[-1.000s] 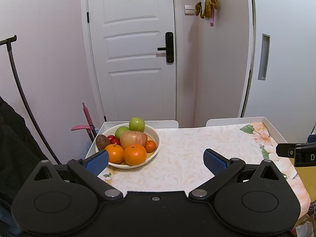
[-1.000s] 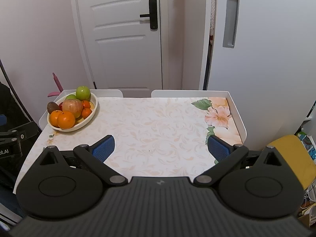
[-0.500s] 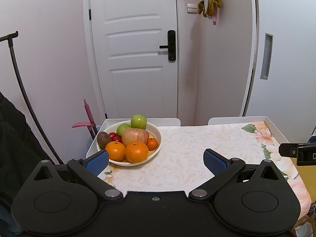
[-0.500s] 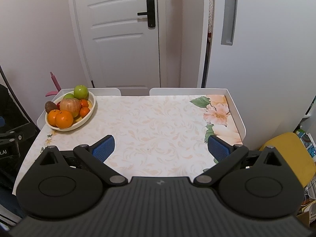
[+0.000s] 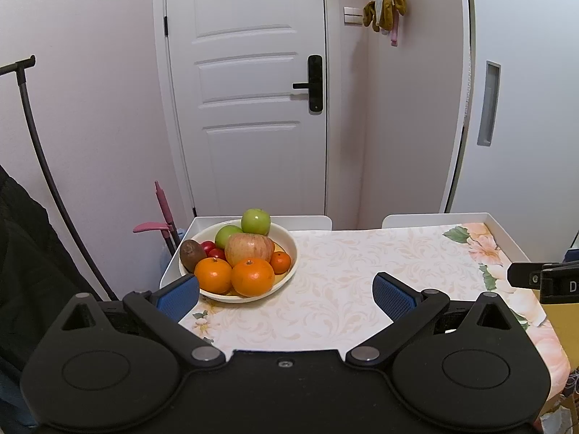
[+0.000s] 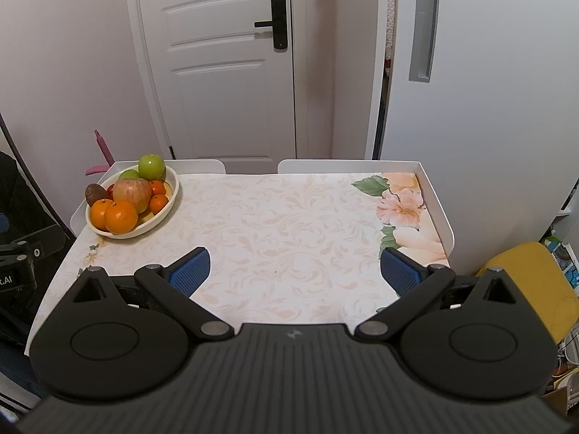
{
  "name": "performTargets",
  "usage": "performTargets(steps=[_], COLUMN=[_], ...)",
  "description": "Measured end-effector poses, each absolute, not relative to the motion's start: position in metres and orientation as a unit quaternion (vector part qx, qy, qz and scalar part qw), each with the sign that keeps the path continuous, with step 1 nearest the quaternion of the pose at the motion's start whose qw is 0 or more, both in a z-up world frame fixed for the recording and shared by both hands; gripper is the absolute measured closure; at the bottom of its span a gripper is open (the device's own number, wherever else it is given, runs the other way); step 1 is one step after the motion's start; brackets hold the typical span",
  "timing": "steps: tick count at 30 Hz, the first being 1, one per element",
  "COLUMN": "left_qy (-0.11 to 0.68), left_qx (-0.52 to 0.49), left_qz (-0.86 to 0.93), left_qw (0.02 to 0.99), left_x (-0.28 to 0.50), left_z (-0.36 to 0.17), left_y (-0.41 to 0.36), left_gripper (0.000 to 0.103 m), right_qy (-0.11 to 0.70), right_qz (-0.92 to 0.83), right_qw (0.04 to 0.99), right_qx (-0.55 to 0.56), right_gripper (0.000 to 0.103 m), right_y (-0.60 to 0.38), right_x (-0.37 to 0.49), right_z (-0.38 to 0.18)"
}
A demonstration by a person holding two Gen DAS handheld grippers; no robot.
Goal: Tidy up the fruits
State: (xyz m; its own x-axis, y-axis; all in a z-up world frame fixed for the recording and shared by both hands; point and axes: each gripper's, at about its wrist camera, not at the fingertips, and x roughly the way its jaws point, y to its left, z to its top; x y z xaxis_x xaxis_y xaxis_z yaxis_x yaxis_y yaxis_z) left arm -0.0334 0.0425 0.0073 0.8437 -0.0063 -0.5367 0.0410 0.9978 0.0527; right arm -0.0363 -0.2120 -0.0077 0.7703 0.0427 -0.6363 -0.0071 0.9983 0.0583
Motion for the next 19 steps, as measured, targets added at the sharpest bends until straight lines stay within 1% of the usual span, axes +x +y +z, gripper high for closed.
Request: performTargets(steps=[19], left_qy=[0.276], left_qx=[0.027], left_qz=[-0.011], left_qw=[0.961], left_x=[-0.0350], left_z=[0.0079], left_y=[0.0464], left_gripper=[0.000], right_qy=[0.336], right_qz=[0.013], right_qw=[0.941], right_qx=[0.025], right_gripper=[0.000], right_y=[-0.2101], right_x=[-0.0346], right_z=[-0.0061])
